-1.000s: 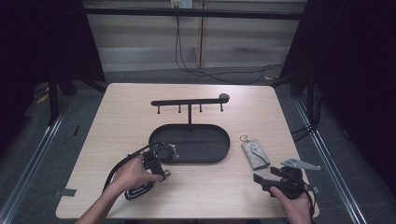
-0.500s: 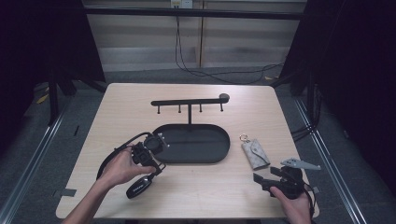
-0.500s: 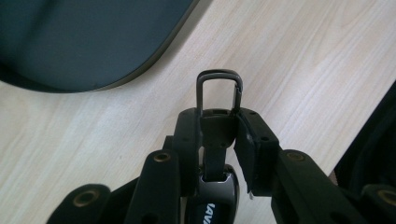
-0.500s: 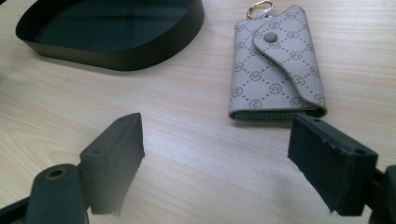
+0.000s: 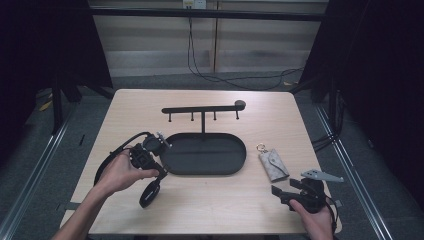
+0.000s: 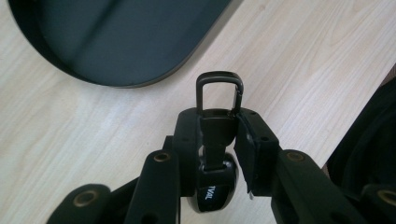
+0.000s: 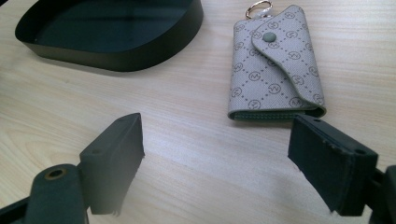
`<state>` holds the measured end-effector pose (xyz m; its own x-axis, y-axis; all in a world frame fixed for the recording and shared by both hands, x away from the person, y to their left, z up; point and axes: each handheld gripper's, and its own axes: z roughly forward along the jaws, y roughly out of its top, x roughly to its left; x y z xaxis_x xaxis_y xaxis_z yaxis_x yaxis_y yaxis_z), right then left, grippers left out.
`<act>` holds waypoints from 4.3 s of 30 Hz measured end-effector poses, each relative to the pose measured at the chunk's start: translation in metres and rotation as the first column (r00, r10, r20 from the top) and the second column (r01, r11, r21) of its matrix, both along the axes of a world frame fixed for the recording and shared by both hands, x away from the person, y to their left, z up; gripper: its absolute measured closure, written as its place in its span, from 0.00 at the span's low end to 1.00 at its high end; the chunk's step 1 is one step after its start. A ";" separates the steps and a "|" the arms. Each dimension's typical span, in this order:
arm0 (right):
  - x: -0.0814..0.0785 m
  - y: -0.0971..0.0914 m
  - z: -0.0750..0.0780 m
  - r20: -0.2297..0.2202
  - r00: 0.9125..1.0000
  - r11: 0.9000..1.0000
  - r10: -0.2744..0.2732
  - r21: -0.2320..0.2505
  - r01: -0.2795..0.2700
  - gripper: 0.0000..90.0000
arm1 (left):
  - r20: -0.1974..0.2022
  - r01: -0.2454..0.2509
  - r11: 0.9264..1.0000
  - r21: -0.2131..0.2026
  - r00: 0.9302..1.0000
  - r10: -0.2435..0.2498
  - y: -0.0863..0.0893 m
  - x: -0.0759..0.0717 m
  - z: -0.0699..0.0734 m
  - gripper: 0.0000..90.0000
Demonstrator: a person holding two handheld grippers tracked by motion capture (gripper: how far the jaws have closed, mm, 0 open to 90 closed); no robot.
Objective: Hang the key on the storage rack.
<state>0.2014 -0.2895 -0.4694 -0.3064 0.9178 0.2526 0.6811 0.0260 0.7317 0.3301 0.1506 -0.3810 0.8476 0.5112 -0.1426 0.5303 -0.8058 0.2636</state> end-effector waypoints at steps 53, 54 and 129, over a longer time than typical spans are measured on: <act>0.001 0.001 -0.001 -0.014 1.000 1.000 0.014 0.012 -0.014 0.18 | 0.019 -0.095 0.993 0.065 0.995 0.094 0.005 0.029 0.072 0.78; 0.001 0.001 -0.001 -0.014 1.000 1.000 0.015 0.011 -0.015 0.18 | 0.023 -0.096 0.993 0.065 0.995 0.095 0.004 0.030 0.073 0.78; 0.001 0.000 -0.001 -0.016 0.999 0.999 0.033 0.017 -0.032 0.19 | 0.003 -0.268 0.954 0.132 0.963 0.270 -0.045 0.117 0.074 0.78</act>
<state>0.2029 -0.2891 -0.4705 -0.3317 0.9029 0.2735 0.6922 0.0359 0.7209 0.4468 0.1054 -0.3065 0.6744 0.7348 -0.0718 0.7352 -0.6595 0.1567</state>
